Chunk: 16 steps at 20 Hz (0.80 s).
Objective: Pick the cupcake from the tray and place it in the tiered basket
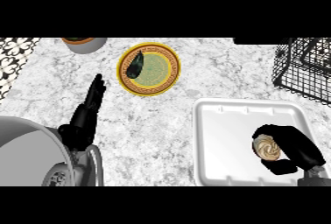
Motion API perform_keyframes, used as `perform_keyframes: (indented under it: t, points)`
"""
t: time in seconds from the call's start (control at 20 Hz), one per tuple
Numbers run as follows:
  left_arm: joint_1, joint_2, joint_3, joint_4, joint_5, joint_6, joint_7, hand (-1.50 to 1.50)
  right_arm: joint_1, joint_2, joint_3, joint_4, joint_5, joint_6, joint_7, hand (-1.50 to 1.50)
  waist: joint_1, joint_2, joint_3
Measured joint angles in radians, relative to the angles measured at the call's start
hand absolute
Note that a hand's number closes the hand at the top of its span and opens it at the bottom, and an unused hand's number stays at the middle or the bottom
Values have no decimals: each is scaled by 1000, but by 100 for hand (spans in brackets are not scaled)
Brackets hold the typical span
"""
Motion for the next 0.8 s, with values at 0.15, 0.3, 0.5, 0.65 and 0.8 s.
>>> perform_keyframes:
  t: [0.15,0.3,0.5,0.65,0.8]
  points:
    - [9,-6,-4,0,-7,1,-9,0,-11,10,23,19,46,-89,-12,150,0,-2,-3]
    - [-5,-11,-3,3,-11,4,-1,0,-73,21,13,63,85,-90,66,150,3,-1,-3]
    - [-11,-7,-5,9,-5,-5,-3,0,-149,40,-39,133,174,-2,334,150,19,4,-7]
    - [-18,-7,-9,9,-1,-14,-1,0,-232,69,-74,190,241,59,546,150,31,6,-7]
    - [-19,-10,-10,28,-3,-11,-12,0,-350,101,-104,262,291,68,714,150,31,8,-3]
